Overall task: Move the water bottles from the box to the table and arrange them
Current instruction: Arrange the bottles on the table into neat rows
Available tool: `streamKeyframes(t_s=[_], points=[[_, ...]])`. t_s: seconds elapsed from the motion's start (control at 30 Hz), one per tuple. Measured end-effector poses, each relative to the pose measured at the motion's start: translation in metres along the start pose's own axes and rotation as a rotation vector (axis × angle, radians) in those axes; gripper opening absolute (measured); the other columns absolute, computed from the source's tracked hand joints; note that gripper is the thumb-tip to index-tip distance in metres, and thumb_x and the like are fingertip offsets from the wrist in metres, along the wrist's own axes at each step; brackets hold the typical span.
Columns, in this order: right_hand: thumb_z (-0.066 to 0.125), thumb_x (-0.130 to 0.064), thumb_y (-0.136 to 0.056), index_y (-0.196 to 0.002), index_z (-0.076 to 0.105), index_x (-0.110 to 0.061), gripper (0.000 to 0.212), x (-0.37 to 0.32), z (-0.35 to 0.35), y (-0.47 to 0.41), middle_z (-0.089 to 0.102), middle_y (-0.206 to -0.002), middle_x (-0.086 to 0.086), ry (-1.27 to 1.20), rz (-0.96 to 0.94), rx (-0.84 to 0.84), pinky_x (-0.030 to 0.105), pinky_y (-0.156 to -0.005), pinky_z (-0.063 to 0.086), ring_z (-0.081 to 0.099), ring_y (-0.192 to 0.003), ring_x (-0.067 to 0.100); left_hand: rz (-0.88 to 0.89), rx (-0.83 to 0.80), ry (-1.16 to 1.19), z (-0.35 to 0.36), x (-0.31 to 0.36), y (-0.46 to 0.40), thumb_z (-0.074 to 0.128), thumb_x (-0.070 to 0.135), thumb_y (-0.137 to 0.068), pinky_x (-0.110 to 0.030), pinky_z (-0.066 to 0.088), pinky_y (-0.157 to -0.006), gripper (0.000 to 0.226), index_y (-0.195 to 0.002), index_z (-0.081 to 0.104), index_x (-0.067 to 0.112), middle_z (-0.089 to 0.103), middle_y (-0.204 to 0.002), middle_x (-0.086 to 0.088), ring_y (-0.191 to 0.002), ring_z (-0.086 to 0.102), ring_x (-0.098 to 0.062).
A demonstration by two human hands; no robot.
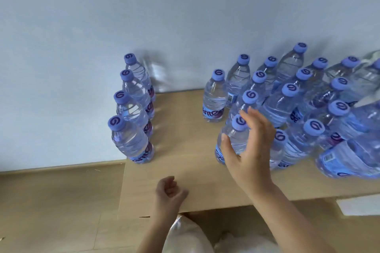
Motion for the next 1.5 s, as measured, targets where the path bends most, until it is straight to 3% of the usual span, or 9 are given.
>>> streamKeyframes(t_s=[0.23, 0.47, 0.6, 0.8, 0.9, 1.1, 1.23, 1.4, 1.5], points=[[0.066, -0.020, -0.086, -0.147, 0.013, -0.003, 0.082, 0.042, 0.027, 0.008, 0.025, -0.152, 0.013, -0.102, 0.428, -0.399, 0.010, -0.103, 0.012, 0.025, -0.139, 0.024, 0.134, -0.229, -0.189, 0.071, 0.029, 0.008, 0.079, 0.000, -0.070, -0.004, 0.043, -0.064, 0.060, -0.124, 0.053, 0.003, 0.056, -0.094, 0.001, -0.083, 0.054, -0.006], [0.065, -0.019, -0.087, -0.122, 0.049, -0.006, 0.041, 0.031, 0.024, -0.005, 0.056, -0.117, 0.008, -0.201, 0.354, -0.424, 0.014, -0.081, 0.029, 0.049, -0.110, 0.023, 0.157, -0.271, -0.268, 0.059, 0.036, 0.007, 0.084, 0.013, -0.067, -0.019, 0.041, -0.083, 0.084, -0.138, 0.041, 0.015, 0.052, -0.118, 0.005, -0.106, 0.052, -0.011], [0.068, -0.022, -0.083, -0.098, 0.055, -0.022, 0.020, 0.003, 0.017, -0.021, 0.063, -0.086, -0.021, -0.463, 0.325, -0.462, 0.009, -0.072, 0.038, 0.055, -0.084, -0.003, 0.256, -0.364, -0.214, 0.037, 0.053, 0.017, 0.088, 0.012, -0.060, -0.027, 0.036, -0.099, 0.102, -0.143, 0.030, 0.026, 0.044, -0.136, 0.013, -0.122, 0.045, -0.009], [0.075, -0.032, -0.074, -0.105, 0.058, -0.020, 0.037, -0.039, 0.063, -0.025, 0.067, -0.100, -0.007, -0.670, 0.441, -0.778, 0.025, -0.085, 0.050, 0.062, -0.096, 0.008, 0.229, -0.304, 0.007, -0.020, 0.053, 0.033, 0.083, -0.018, -0.050, -0.020, 0.053, -0.063, 0.060, -0.102, 0.059, 0.001, 0.074, -0.082, -0.004, -0.075, 0.070, -0.013], [0.077, -0.031, -0.074, -0.112, 0.046, -0.026, 0.050, -0.055, 0.089, -0.003, 0.064, -0.100, -0.020, -0.622, 0.430, -1.017, 0.013, -0.066, 0.051, 0.063, -0.092, -0.001, 0.196, -0.255, 0.051, -0.048, 0.044, 0.036, 0.083, -0.012, -0.048, -0.019, 0.052, -0.061, 0.055, -0.098, 0.062, -0.002, 0.074, -0.078, -0.005, -0.069, 0.069, -0.013], [0.079, -0.037, -0.070, -0.119, 0.045, -0.024, 0.061, -0.082, 0.122, 0.009, 0.063, -0.114, -0.012, -0.557, 0.402, -1.040, 0.030, -0.089, 0.050, 0.059, -0.107, 0.005, 0.176, -0.269, 0.078, -0.086, 0.036, 0.029, 0.083, 0.001, -0.048, -0.025, 0.053, -0.067, 0.059, -0.102, 0.062, -0.004, 0.074, -0.087, -0.012, -0.076, 0.070, -0.019], [0.078, -0.034, -0.073, -0.104, 0.049, -0.035, 0.042, -0.097, 0.133, 0.012, 0.064, -0.090, -0.026, -0.598, 0.398, -1.042, 0.013, -0.068, 0.047, 0.060, -0.086, -0.013, 0.169, -0.307, 0.096, -0.100, 0.031, 0.023, 0.086, 0.014, -0.043, -0.024, 0.053, -0.066, 0.066, -0.103, 0.062, 0.000, 0.074, -0.088, -0.010, -0.078, 0.070, -0.019], [0.080, -0.031, -0.071, -0.103, 0.052, -0.033, 0.043, -0.102, 0.142, 0.023, 0.064, -0.094, -0.017, -0.600, 0.430, -0.984, 0.025, -0.077, 0.050, 0.063, -0.090, 0.000, 0.181, -0.270, 0.007, -0.108, 0.016, 0.009, 0.088, 0.021, -0.040, -0.020, 0.052, -0.068, 0.065, -0.100, 0.064, 0.015, 0.074, -0.090, -0.001, -0.082, 0.070, -0.015], [0.083, -0.029, -0.067, -0.098, 0.046, -0.039, 0.049, -0.112, 0.143, 0.038, 0.058, -0.098, -0.021, -0.513, 0.354, -0.935, 0.010, -0.077, 0.045, 0.057, -0.087, -0.012, 0.219, -0.067, -0.153, -0.117, 0.009, -0.006, 0.087, 0.026, -0.040, -0.022, 0.051, -0.074, 0.061, -0.096, 0.064, 0.030, 0.070, -0.093, 0.002, -0.087, 0.065, -0.012]])
Point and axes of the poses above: each hand's wrist, its own y-axis away from the middle knuckle, its own z-axis out of the palm, x = y × z, the point moved 6 cm from there along -y, towards the middle knuckle
